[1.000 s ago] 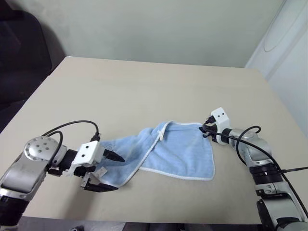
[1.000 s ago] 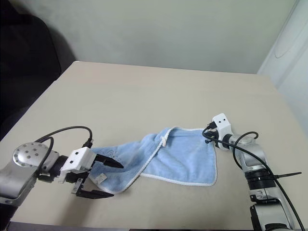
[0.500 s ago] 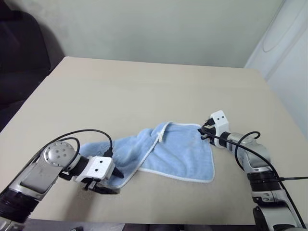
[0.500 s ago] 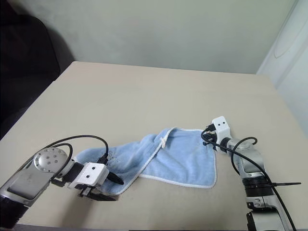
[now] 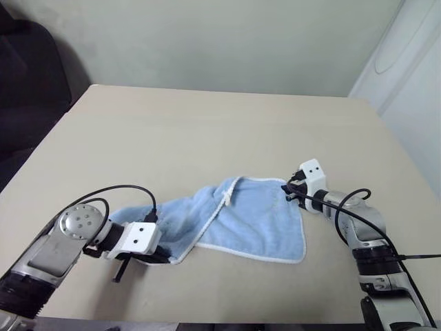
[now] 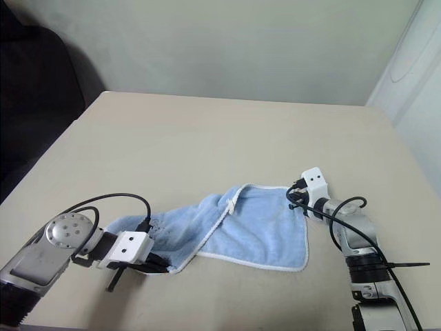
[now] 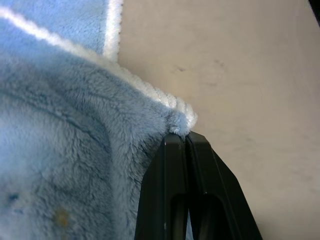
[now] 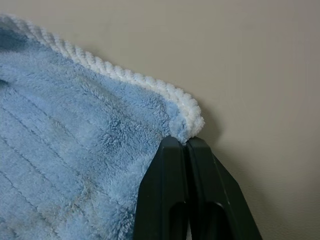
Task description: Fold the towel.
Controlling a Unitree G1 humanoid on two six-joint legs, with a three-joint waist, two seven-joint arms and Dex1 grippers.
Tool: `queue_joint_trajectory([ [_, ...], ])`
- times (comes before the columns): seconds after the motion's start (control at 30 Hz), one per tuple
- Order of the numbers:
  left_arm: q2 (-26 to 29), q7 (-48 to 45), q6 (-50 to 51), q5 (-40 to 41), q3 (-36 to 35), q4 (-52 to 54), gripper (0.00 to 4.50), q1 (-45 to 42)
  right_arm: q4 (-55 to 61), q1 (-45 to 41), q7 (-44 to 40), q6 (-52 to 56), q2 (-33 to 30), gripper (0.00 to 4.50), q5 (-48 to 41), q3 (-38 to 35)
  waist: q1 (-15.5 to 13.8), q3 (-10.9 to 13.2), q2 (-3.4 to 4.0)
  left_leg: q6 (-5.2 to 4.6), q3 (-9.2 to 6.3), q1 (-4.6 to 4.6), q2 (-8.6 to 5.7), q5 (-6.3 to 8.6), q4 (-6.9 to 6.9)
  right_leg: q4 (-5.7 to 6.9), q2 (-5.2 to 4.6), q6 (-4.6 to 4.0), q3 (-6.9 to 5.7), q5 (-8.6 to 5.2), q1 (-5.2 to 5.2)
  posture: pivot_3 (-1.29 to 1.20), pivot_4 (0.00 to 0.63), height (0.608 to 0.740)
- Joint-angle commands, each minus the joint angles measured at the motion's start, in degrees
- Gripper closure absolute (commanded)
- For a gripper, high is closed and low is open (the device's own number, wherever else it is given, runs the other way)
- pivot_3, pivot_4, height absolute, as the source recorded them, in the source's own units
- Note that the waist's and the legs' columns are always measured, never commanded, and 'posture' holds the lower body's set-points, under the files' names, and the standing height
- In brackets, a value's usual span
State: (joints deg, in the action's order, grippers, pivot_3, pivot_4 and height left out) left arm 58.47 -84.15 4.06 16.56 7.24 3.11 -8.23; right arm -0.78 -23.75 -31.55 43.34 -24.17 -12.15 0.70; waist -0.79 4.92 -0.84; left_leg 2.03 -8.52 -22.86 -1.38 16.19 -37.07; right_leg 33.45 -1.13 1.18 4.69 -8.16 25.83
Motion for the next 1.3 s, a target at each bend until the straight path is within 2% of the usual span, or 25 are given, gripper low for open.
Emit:
queue_joint_trajectory([
  [0.03, -2.55, 5.04, 12.35, 12.20, -9.31, 0.89, 4.49, -5.80, 6.24, 0.36, -3.43, -4.17, -2.99, 4.50, -2.49, -3.17, -0.51, 0.05, -0.07, 0.01, 0.02, -0.09, 0.00, -0.05, -0.01, 0.00, -0.03, -0.02, -0.06, 0.01, 0.03, 0.00, 0.150, 0.740],
  [0.1, -4.44, 10.58, 20.32, 18.80, -15.70, -2.62, 4.49, -11.75, 7.32, 0.45, -3.82, -6.05, -5.60, 4.50, -3.34, -7.04, -1.13, 0.12, -0.13, 0.03, 0.04, -0.26, 0.01, -0.14, -0.04, 0.02, -0.06, -0.10, -0.12, 0.06, 0.14, 0.00, 0.150, 0.740],
  [0.2, -7.22, 18.07, 27.05, 23.92, -22.38, -7.10, 4.49, -18.41, 7.96, 0.88, -4.54, -8.05, -8.77, 4.50, -4.58, -10.93, -1.18, 0.10, -0.10, 0.06, 0.12, -0.27, 0.01, -0.33, -0.04, 0.02, -0.08, -0.24, -0.13, 0.16, 0.07, 0.00, 0.150, 0.740],
  [0.33, -11.27, 24.32, 29.94, 26.34, -26.74, -12.75, 4.49, -25.99, 6.59, -0.76, -3.89, -10.87, -11.85, 4.50, -5.03, -15.19, -1.01, 0.10, -0.07, 0.01, 0.28, -0.08, 0.04, -0.40, -0.03, -0.05, -0.09, -0.18, -0.06, 0.13, -0.09, 0.00, 0.150, 0.740],
  [0.53, -16.89, 29.86, 25.10, 23.16, -26.76, -22.52, 4.49, -38.21, -2.09, -8.86, -1.30, -17.42, -14.89, 4.50, -3.06, -18.17, -1.04, 0.26, -0.17, -0.20, 0.29, -0.21, 0.05, -0.84, -0.04, -0.32, -0.09, 0.56, -0.04, 0.55, -0.09, 0.00, 0.150, 0.740],
  [0.57, -17.67, 30.77, 23.85, 22.16, -26.45, -24.47, 4.49, -40.33, -3.89, -10.47, -0.88, -18.85, -15.42, 4.50, -2.60, -18.25, -1.03, 0.26, -0.17, -0.61, 0.28, -0.23, 0.05, -1.09, -0.03, -0.38, -0.09, 0.59, -0.04, 0.60, -0.09, 0.00, 0.150, 0.740],
  [0.67, -20.40, 32.94, 18.59, 19.51, -26.01, -31.06, 4.49, -47.47, -9.79, -16.60, 0.51, -23.44, -16.79, 4.50, -1.91, -18.62, -1.10, 0.28, -0.18, -0.73, 0.27, -0.23, 0.04, -1.15, -0.03, -0.44, -0.09, 0.63, -0.04, 0.62, -0.13, 0.00, 0.150, 0.740],
  [0.77, -21.69, 31.48, 15.56, 18.74, -26.18, -34.20, 4.49, -51.38, -11.44, -19.97, -0.13, -25.66, -18.01, 4.50, -2.89, -19.44, -1.24, 0.38, -0.18, -0.80, 0.26, -0.33, 0.03, -1.19, -0.04, -0.55, -0.11, 0.86, -0.04, 0.77, -0.11, 0.00, 0.150, 0.740],
  [0.9, -19.42, 25.66, 19.32, 21.46, -27.00, -29.10, 4.49, -45.18, -3.07, -13.63, -5.04, -22.04, -19.68, 4.50, -9.05, -22.73, -1.24, 0.38, -0.18, -0.61, 0.24, -0.32, 0.04, -1.21, 0.02, -0.65, -0.10, 1.18, -0.08, 0.97, -0.18, 0.00, 0.150, 0.740],
  [1.13, -12.04, 17.91, 28.38, 24.99, -27.81, -8.88, 4.49, -16.94, 17.81, 14.29, -16.42, -11.96, -21.41, 4.50, -22.73, -30.73, -0.96, 0.48, -0.43, -0.35, 0.48, -0.19, 0.04, -1.23, -0.06, -0.64, -0.08, 0.80, -0.02, 0.35, -0.37, 0.00, 0.150, 0.740],
  [1.2, -10.89, 17.12, 29.14, 25.28, -27.75, -4.66, 4.49, -11.52, 20.27, 19.60, -18.85, -10.43, -21.99, 4.50, -25.31, -31.85, -0.92, 0.59, -0.59, -0.37, 0.51, -0.16, 0.03, -0.65, -0.08, -0.54, -0.07, 0.74, 0.03, 0.29, -0.36, 0.00, 0.150, 0.740],
  [1.3, -9.51, 16.83, 31.42, 26.79, -29.12, -1.99, 4.49, -6.58, 21.56, 25.51, -23.69, -7.60, -23.39, 4.50, -29.88, -33.92, -1.03, 0.67, -0.56, -0.15, 0.48, -0.34, 0.02, -0.60, -0.25, -0.47, -0.06, 1.19, 0.10, -0.12, -0.29, 0.00, 0.150, 0.740],
])
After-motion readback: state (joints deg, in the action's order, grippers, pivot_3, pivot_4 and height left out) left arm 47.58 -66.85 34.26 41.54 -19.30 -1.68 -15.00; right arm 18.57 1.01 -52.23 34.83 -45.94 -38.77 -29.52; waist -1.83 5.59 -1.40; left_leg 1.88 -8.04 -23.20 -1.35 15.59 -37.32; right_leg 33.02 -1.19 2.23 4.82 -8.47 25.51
